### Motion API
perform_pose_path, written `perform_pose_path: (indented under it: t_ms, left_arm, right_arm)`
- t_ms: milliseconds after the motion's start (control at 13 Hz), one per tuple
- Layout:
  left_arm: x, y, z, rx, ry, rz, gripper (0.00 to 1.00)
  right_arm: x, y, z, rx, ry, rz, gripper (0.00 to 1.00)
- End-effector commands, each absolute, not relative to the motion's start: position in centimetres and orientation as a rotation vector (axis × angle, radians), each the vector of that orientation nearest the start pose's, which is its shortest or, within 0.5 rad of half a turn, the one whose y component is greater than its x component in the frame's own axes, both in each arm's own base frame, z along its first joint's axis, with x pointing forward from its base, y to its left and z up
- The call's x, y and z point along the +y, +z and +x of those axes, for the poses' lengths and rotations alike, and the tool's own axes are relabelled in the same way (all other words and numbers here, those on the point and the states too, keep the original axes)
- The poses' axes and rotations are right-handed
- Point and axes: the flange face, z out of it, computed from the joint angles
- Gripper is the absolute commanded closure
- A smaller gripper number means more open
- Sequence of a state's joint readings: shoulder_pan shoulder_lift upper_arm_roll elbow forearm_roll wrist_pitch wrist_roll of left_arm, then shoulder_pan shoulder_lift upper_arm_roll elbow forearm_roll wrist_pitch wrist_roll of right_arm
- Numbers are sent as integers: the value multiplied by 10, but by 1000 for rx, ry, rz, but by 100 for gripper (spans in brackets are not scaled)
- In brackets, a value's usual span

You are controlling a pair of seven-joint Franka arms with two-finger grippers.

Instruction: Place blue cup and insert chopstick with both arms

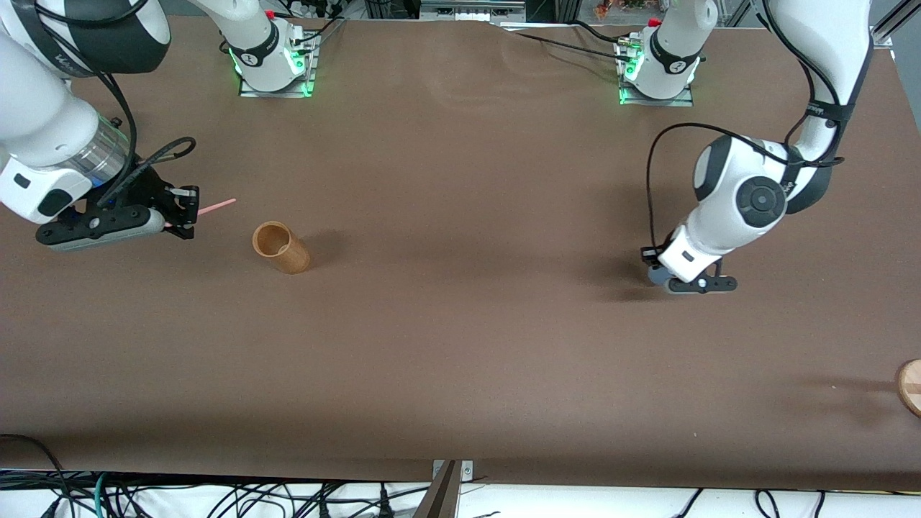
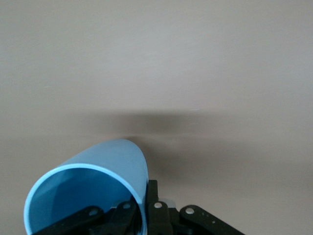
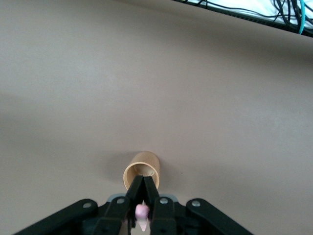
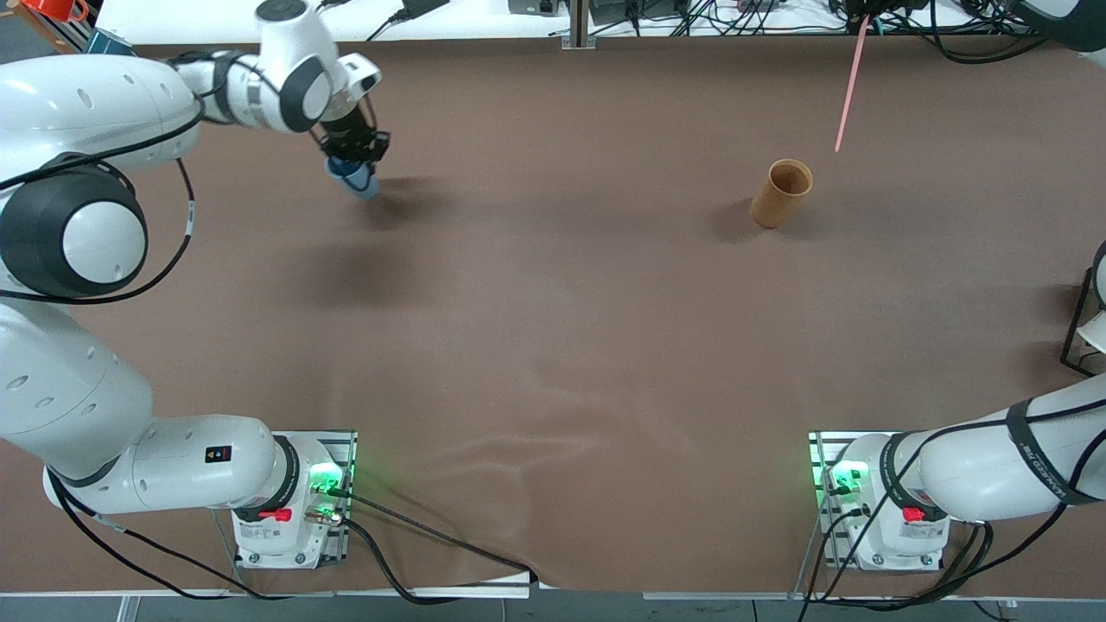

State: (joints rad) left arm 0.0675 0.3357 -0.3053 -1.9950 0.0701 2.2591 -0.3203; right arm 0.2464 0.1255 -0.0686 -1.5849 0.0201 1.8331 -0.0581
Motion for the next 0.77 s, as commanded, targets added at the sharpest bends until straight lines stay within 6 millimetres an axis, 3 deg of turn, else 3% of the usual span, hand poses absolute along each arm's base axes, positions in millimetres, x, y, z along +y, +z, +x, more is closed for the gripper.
perform_pose_path:
  t_ms: [0,308,538,692]
  left_arm:
    - [-226,315,595,-78,158,-3172,100]
    - [-382,323,598,-155,211,-3196,100]
    - [-465,296,598,-44,214,-3247,100]
    - [-491,282,598,-38,206,-3273,100]
  right_arm:
    - [114,576,608,-391,-188,-3092,100]
    - [113,574,609,-386,-181,-3092,100]
    - [113,572,609,-381,-176,-3093,100]
    - [113,569,609,-381,-167,-3094,100]
